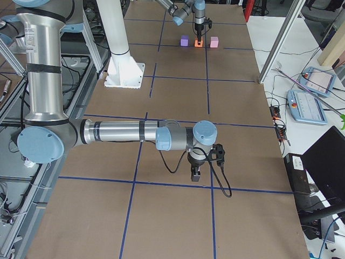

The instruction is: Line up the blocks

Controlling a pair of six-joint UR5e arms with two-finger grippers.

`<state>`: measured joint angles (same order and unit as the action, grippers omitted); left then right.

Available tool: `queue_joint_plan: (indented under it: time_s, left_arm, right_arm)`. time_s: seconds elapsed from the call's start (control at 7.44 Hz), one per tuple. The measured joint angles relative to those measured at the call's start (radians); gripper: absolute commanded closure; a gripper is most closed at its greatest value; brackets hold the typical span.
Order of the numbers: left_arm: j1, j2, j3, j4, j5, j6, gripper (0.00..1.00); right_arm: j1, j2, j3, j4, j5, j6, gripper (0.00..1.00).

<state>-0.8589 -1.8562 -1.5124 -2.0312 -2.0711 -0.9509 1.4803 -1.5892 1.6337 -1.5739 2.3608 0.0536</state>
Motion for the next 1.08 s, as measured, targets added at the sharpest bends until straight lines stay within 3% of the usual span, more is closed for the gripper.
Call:
queue_joint_plan:
  time_s: [0.54, 1.08]
  left_arm:
    - [-0.028, 0.006, -0.046, 0.002, 0.000, -0.004, 0.00]
    - [-0.147, 0.085, -0.263, 0.090, -0.010, 0.002, 0.00]
  right_arm:
    - [0.000, 0.000, 0.000, -0.001, 0.000, 0.000, 0.00]
    - [0.000, 0.000, 0.000, 0.000, 0.000, 0.000, 0.00]
